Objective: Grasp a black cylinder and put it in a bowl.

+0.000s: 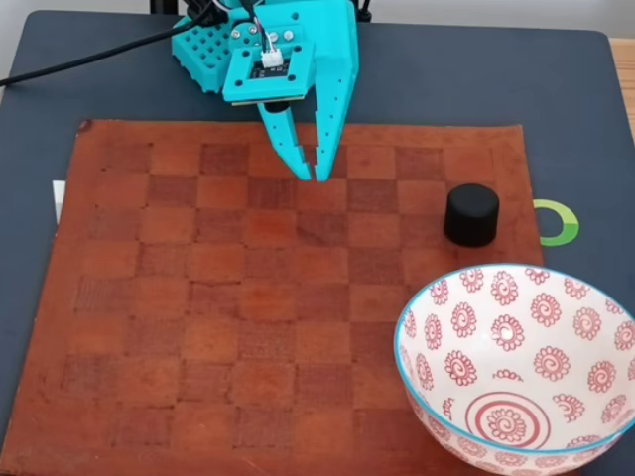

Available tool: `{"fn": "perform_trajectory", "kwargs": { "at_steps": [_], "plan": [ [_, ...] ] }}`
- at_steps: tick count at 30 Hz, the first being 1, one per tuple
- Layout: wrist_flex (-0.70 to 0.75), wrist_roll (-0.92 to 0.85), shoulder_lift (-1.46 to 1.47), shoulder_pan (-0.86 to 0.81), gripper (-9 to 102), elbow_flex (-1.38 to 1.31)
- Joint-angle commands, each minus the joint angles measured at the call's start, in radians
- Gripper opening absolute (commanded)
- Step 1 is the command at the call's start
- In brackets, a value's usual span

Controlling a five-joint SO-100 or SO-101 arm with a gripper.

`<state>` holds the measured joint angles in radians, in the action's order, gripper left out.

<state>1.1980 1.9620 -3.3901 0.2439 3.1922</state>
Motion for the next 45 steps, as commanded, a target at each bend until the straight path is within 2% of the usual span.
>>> {"fn": "perform_trajectory", "kwargs": {
  "at_steps": [1,25,29,45],
  "plan": [
    [-0.054,-0.006,-0.054,-0.006,0,-0.005],
    [-0.051,-0.002,-0.052,0.003,0,-0.018],
    [-0.006,0.006,-0.052,0.006,0,-0.021],
    [0.023,0.002,-0.049,0.006,0,-0.115]
  ]
}}
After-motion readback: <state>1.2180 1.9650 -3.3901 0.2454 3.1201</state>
